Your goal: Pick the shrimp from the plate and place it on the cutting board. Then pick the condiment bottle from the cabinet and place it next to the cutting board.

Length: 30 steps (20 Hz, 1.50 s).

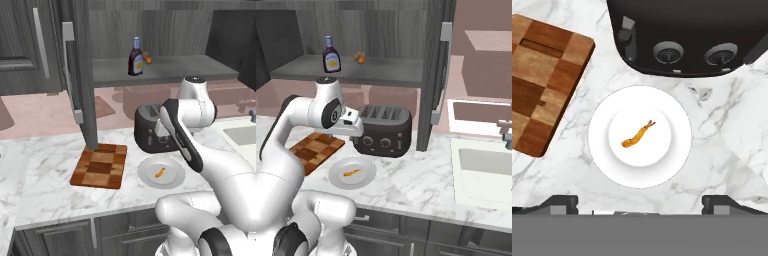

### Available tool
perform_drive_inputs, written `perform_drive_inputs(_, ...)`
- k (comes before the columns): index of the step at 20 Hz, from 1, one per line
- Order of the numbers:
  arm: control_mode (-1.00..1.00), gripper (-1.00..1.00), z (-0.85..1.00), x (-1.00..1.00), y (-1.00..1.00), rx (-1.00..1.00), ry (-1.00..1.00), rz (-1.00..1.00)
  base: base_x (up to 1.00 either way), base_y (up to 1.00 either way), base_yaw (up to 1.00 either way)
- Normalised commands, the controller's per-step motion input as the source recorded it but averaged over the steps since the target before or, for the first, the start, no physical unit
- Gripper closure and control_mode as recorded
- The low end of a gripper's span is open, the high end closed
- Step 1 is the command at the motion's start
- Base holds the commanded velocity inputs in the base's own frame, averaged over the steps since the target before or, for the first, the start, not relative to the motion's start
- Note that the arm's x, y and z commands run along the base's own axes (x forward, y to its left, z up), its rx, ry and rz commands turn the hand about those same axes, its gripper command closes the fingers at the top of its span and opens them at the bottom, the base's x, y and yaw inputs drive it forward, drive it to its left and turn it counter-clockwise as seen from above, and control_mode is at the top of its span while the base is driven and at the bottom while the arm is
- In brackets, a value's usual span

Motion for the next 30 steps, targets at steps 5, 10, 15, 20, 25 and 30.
perform_drive_inputs(5,-1.0,-1.0,-0.23,-0.13,0.0,0.0,0.0,-0.03,0.0,0.0,0.0)
perform_drive_inputs(10,-1.0,-1.0,-0.23,-0.03,0.0,0.0,0.0,-0.04,0.0,0.0,0.0)
perform_drive_inputs(15,-1.0,-1.0,-0.31,0.0,0.0,0.0,0.0,-0.04,0.0,0.0,0.0)
perform_drive_inputs(20,-1.0,-1.0,-0.29,0.0,0.02,0.0,0.0,-0.02,0.0,0.0,0.0)
perform_drive_inputs(25,-1.0,-1.0,-0.28,0.0,0.01,0.03,-0.01,-0.01,0.0,0.0,0.0)
perform_drive_inputs(30,-1.0,-1.0,-0.25,0.0,0.0,0.06,0.0,0.0,0.0,0.0,0.0)
